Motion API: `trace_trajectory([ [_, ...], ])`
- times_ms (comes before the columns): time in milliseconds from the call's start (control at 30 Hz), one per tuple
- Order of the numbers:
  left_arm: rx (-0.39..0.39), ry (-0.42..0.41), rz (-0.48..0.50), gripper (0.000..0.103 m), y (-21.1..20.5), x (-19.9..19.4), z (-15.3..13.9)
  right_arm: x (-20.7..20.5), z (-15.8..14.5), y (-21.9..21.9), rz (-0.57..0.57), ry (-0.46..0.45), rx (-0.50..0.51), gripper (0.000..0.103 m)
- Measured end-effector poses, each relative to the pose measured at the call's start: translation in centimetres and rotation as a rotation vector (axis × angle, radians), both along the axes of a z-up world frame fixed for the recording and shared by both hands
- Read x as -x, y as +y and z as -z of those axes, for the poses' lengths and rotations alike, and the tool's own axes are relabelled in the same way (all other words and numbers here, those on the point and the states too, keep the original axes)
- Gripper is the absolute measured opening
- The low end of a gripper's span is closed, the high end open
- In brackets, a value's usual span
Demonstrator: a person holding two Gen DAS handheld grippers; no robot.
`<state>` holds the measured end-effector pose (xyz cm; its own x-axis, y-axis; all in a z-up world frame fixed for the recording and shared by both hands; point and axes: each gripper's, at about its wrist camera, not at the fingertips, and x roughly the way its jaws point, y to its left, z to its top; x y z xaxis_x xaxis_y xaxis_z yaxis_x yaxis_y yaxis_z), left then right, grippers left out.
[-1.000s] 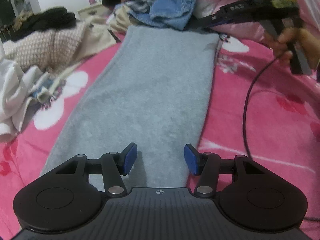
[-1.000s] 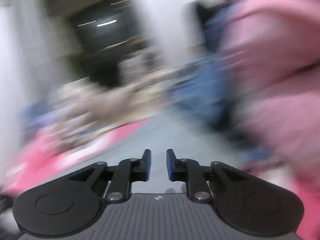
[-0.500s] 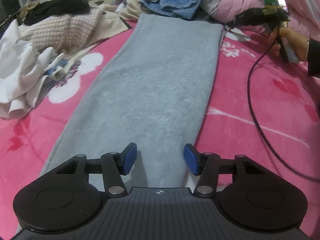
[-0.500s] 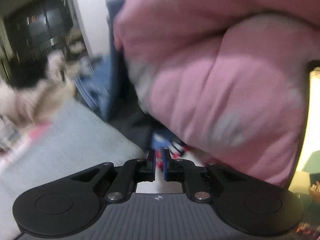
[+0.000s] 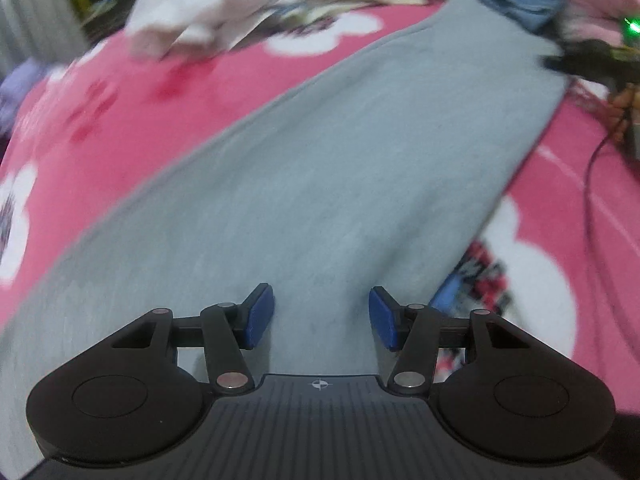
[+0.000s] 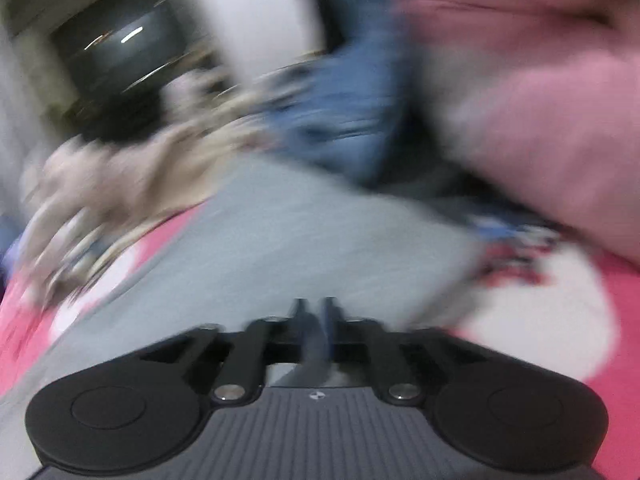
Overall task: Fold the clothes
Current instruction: 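Move the left gripper along the grey sweatpants to its bunched end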
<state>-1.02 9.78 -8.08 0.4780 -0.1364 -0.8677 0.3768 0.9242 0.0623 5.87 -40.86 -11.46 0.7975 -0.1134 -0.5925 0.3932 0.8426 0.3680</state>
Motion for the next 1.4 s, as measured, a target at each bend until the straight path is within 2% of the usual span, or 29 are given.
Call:
trace_trajectory([
  [67,0.018,-0.007,-0.025,0.054,1.1,0.7,-0.1,1.4,-0.5,-1.6,0.13,0.002,0.036,0.0],
  [100,0.027,-0.013,-0.034,0.054,1.4,1.0,-0.3,2.2,-1.0,-1.9,0.168,-0.012,0.064,0.006],
  [133,0.037,-0.019,-0.042,0.054,1.7,1.2,-0.6,3.0,-1.7,-2.0,0.191,-0.038,0.087,0.006],
  [200,0.059,-0.037,-0.059,0.054,2.2,1.2,-1.3,3.5,-3.6,-1.1,0.168,-0.117,0.114,0.006],
  [267,0.082,-0.053,-0.079,0.054,2.7,1.1,-1.8,3.7,-5.4,0.9,0.062,-0.199,0.147,0.007],
  [333,0.104,-0.063,-0.103,0.054,3.4,0.8,-2.1,2.7,-6.1,3.6,-0.122,-0.221,0.182,0.008],
  [467,0.111,-0.055,-0.146,0.054,4.2,0.2,-1.7,-1.4,-4.2,9.9,-0.479,-0.136,0.207,0.009],
  [533,0.105,-0.033,-0.164,0.054,4.8,0.0,-1.1,-4.0,-2.5,11.5,-0.55,-0.053,0.227,0.004],
  [600,0.108,-0.015,-0.176,0.054,5.5,0.0,-0.7,-6.2,-0.8,9.5,-0.469,0.024,0.246,0.0],
  [633,0.109,-0.011,-0.179,0.055,5.8,0.1,-0.5,-6.8,-0.4,7.7,-0.403,0.032,0.22,0.0],
  [667,0.113,-0.009,-0.18,0.055,6.1,0.1,-0.4,-7.4,-0.5,5.5,-0.301,0.032,0.19,0.0],
  [733,0.126,-0.008,-0.178,0.056,6.7,0.1,-0.1,-8.3,-1.1,2.8,-0.102,0.076,0.254,0.0],
  [767,0.132,-0.007,-0.177,0.057,6.8,0.0,0.1,-8.4,-1.6,1.6,-0.037,0.086,0.264,0.0],
  [833,0.137,-0.005,-0.173,0.058,7.0,-0.2,0.2,-8.1,-2.5,0.9,-0.031,0.073,0.237,0.007],
  [900,0.136,-0.001,-0.163,0.059,7.0,-0.3,0.2,-7.7,-3.6,1.6,-0.069,0.047,0.22,0.007],
  [1000,0.144,0.009,-0.165,0.059,7.3,-0.3,0.0,-7.8,-4.7,6.7,-0.306,0.009,0.204,0.011],
  [1100,0.142,0.005,-0.194,0.059,8.1,0.6,-0.5,-10.5,-4.0,12.1,-0.558,0.041,0.158,0.014],
  [1133,0.138,-0.001,-0.208,0.059,8.4,1.1,-0.7,-11.7,-3.3,12.8,-0.581,0.062,0.141,0.014],
  [1167,0.134,-0.006,-0.221,0.059,8.8,1.6,-0.9,-12.8,-2.6,12.8,-0.56,0.088,0.129,0.011],
  [1200,0.127,-0.012,-0.235,0.059,9.4,2.1,-1.2,-14.0,-1.9,12.9,-0.539,0.114,0.117,0.0],
  [1300,0.1,-0.028,-0.286,0.059,11.7,3.4,-2.2,-14.5,-2.1,9.3,-0.283,0.134,0.101,0.0],
  [1367,0.077,-0.033,-0.348,0.059,14.0,3.8,-2.9,-12.9,-3.6,8.2,-0.16,0.133,0.183,0.008],
  [1400,0.069,-0.031,-0.392,0.059,15.4,3.9,-3.2,-12.0,-4.4,8.1,-0.148,0.119,0.22,0.008],
])
